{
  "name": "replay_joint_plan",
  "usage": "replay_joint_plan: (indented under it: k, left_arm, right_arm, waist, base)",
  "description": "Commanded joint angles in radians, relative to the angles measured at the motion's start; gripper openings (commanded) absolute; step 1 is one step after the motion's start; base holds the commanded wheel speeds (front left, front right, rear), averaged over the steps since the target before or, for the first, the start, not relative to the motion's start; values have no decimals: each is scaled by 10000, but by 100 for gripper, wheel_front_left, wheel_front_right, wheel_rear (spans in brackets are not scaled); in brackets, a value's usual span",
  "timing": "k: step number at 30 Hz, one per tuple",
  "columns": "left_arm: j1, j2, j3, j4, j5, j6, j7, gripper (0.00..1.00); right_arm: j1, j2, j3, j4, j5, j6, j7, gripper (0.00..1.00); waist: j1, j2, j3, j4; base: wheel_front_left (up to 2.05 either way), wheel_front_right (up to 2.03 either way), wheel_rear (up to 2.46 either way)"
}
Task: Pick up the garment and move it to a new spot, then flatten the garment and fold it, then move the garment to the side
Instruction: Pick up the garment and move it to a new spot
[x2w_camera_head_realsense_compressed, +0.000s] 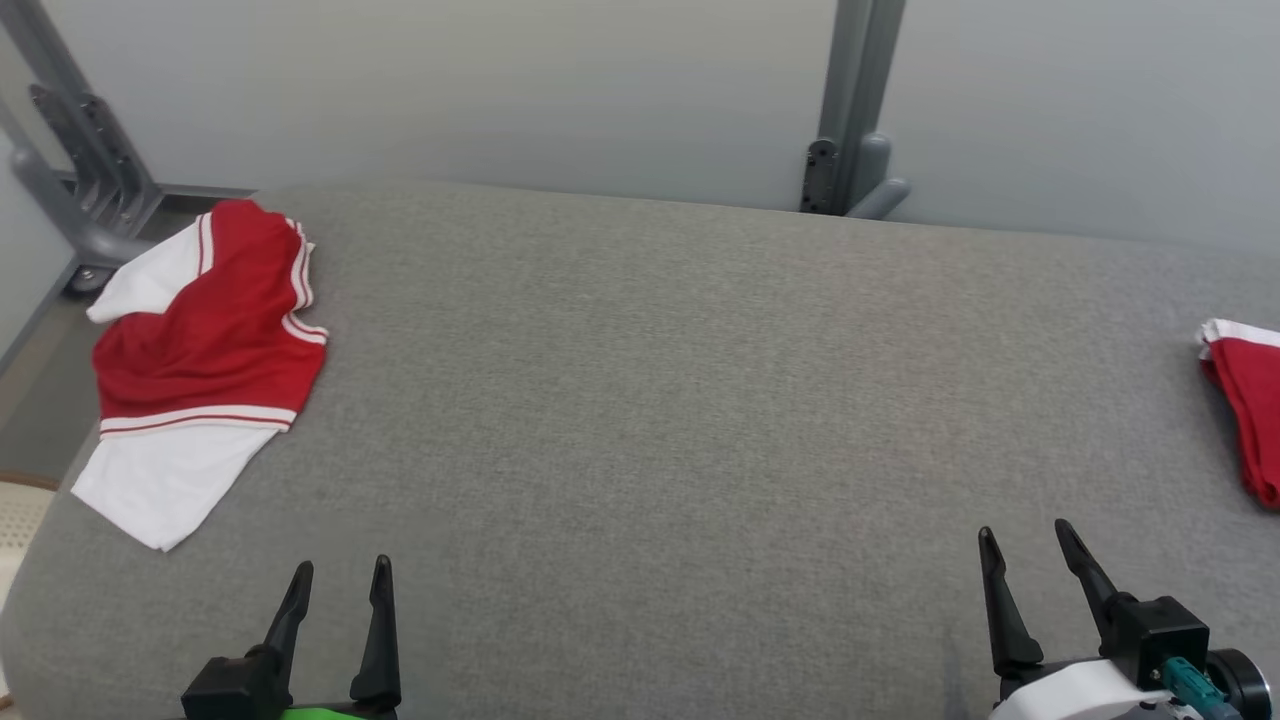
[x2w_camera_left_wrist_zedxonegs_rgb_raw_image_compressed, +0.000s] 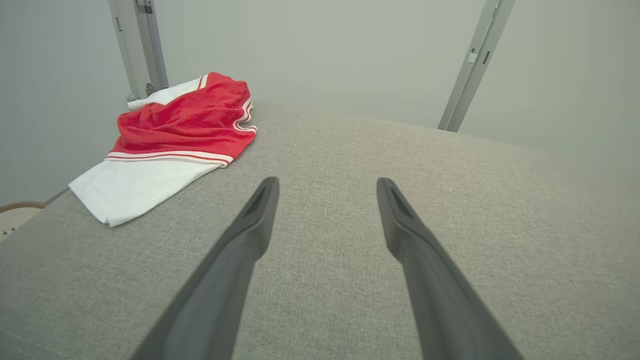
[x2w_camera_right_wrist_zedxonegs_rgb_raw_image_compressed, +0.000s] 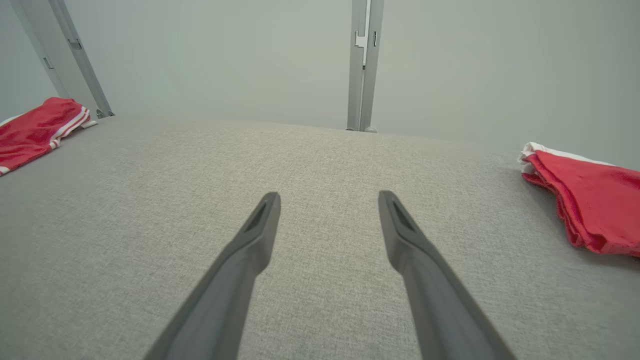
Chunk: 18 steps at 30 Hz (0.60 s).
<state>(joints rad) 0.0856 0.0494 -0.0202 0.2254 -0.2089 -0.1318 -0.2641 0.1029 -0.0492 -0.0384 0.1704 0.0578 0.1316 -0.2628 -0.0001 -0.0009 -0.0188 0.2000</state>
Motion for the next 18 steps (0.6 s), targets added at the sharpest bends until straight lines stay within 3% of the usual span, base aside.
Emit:
replay_joint_plan:
  k: [1,10,18]
  left_arm:
    - [40,54,50,23,58,22,-2,100]
    - [282,75,503,22,-30,22,-2,100]
    - [-173,44,612,-188,-268,22,-2,100]
  right_arm:
    - [-10,-26,86,-55,90,-18,-29,100]
    - [-302,-31,487,9,174,-18,-29,100]
    - [-556,-35,516,-25,-143,-18,-29,100]
  waist:
    - [1,9,-84,1359]
    - [1,9,-102,2718]
    - [1,9,707,2818]
  base:
    - [0,0,0]
    - [0,0,0]
    - [0,0,0]
